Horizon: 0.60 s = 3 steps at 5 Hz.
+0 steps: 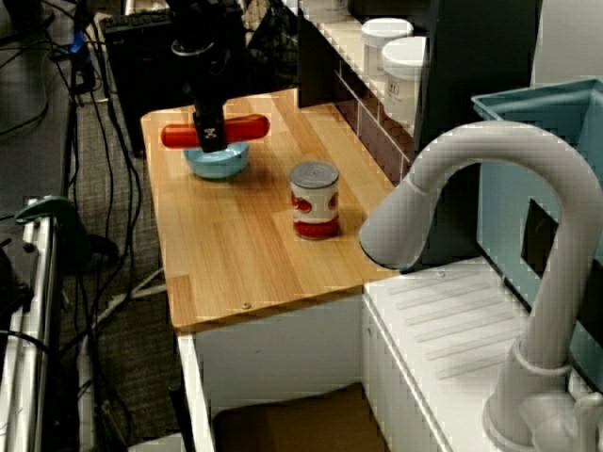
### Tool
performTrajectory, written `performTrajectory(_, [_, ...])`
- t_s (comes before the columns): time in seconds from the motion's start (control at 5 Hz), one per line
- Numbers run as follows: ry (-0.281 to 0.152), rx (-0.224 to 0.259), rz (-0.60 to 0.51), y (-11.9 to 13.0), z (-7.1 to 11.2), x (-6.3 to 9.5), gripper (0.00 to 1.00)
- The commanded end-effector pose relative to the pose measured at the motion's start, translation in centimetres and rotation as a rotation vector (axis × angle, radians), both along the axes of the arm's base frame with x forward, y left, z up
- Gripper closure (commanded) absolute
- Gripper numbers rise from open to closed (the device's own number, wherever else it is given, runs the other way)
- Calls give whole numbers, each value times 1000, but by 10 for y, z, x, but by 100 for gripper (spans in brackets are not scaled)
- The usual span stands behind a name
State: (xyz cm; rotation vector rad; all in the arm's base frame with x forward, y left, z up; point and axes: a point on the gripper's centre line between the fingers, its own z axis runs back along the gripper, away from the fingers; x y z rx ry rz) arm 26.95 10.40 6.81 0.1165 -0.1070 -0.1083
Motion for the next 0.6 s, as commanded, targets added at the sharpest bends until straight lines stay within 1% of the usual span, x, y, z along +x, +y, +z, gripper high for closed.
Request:
performTrajectory(0.0, [-27, 18, 18, 21, 17, 2, 100])
performTrajectory(0.2, [-17, 25, 30, 24, 13, 1, 100])
performTrajectory(0.4, [-4, 33, 12, 23, 8, -1, 0])
